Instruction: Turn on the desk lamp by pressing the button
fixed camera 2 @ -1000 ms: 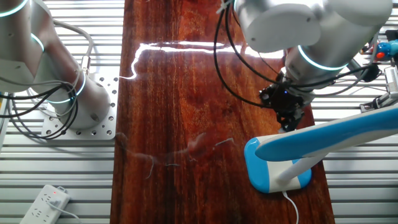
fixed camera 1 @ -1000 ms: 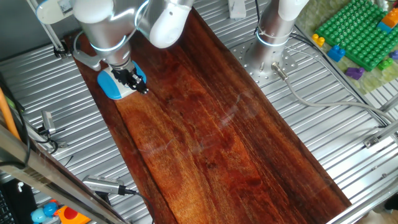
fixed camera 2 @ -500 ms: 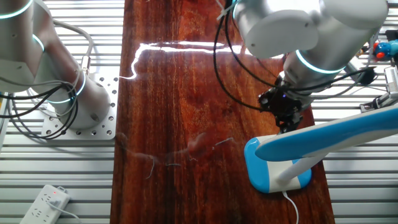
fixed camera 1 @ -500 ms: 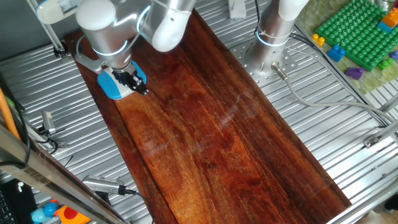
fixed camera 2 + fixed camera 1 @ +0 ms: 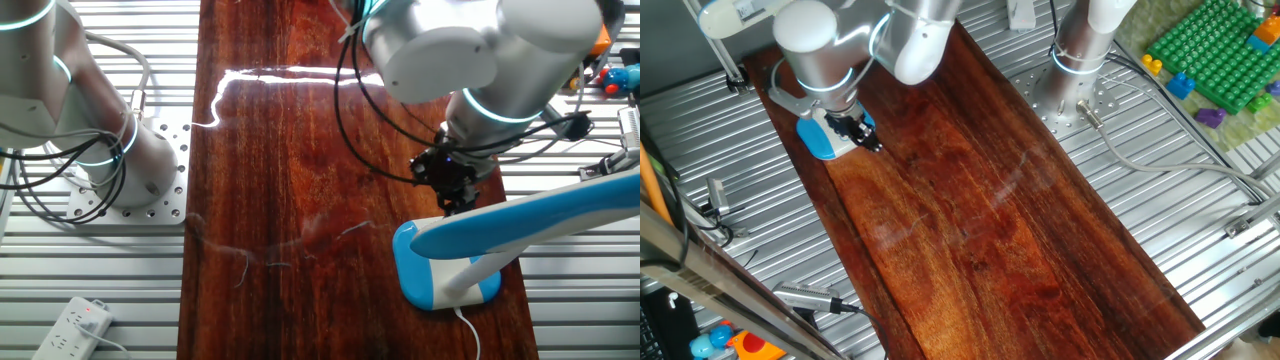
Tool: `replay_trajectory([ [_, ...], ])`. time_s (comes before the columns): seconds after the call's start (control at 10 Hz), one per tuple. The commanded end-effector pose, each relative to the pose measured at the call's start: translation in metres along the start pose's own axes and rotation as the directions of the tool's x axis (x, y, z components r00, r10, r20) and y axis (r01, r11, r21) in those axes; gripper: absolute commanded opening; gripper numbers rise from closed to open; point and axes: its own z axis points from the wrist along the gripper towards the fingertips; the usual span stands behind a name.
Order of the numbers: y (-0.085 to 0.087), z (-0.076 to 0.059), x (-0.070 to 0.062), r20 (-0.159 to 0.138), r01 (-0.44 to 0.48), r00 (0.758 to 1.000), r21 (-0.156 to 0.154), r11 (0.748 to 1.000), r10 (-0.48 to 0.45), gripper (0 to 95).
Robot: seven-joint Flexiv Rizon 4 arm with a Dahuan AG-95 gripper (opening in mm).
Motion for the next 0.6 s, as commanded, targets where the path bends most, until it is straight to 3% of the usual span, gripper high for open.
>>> replay_trajectory([
  [0.1,-0.0021,0.0062,0.0004,0.000,0.004,1.000,0.017,1.000,-0.004,76.0],
  [0.6,-0.0051,0.0160,-0.0009,0.005,0.007,1.000,0.036,0.999,-0.007,76.0],
])
